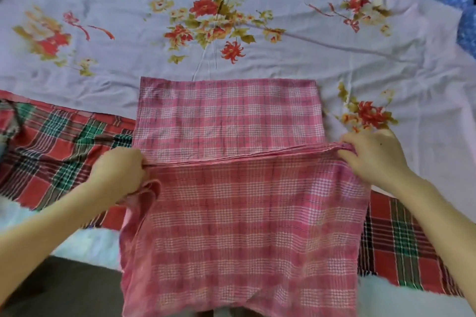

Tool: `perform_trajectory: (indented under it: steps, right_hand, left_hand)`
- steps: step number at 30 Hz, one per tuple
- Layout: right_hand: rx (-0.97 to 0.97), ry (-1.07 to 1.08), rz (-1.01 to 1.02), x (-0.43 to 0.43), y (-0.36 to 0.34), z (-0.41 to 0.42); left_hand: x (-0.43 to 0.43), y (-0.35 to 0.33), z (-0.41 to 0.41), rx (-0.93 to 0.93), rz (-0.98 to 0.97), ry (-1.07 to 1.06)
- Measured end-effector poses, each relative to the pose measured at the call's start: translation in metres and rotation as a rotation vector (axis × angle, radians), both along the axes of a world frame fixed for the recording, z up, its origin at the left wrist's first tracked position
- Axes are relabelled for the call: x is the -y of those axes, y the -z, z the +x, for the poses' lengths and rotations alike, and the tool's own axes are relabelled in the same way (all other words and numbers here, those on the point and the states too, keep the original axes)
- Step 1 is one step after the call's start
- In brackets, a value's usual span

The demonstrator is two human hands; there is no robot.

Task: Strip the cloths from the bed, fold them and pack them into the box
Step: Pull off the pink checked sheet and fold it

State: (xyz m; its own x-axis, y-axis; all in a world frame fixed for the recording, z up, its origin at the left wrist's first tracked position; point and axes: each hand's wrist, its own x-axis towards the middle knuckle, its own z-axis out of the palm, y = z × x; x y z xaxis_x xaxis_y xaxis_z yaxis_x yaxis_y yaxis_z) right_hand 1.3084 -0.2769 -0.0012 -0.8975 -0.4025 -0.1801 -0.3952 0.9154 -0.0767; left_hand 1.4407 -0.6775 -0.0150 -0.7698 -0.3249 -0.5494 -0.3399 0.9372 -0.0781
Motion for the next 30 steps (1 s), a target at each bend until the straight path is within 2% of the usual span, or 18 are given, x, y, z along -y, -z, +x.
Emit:
perform_trajectory:
  steps: [3, 5, 8, 10, 14, 19, 25, 27, 30]
  right_hand:
    - [0.069, -0.010, -0.039, 0.014, -0.014, -0.027]
    - [0.059, -0.014, -0.048, 0.026, -0.019, -0.048]
    - [0.031, -0.022, 0.002, 0.051, -0.014, -0.090]
    - [0.024, -0.016, 0.058, 0.059, -0.007, -0.118]
    - [-0.014, 0.056, 0.201, 0.072, 0.015, -0.184]
    - [-0.047, 0.044, 0.402, 0.099, 0.062, -0.231]
    - [-0.060, 0.003, 0.487, 0.124, 0.120, -0.246]
    - [-0.115, 0.018, 0.407, 0.122, 0.134, -0.228]
    - [-0.243, 0.002, 0.116, 0.111, 0.141, -0.159]
  left_hand:
    - [0.050, -0.010, -0.020, 0.072, 0.159, -0.139]
    - [0.073, -0.005, -0.036, 0.056, 0.242, -0.251]
    - [0.095, 0.012, -0.067, -0.053, 0.254, -0.316]
    - [0.099, 0.021, -0.089, -0.193, 0.276, -0.365]
    - [0.115, 0.028, -0.146, -0.455, 0.220, -0.305]
    - [0.127, 0.063, -0.199, -0.444, 0.157, -0.304]
    - [0.142, 0.137, -0.199, -0.478, 0.109, -0.592]
    - [0.141, 0.151, -0.173, -0.519, 0.098, -0.689]
    - [0.119, 0.152, -0.107, -0.662, 0.072, -0.682]
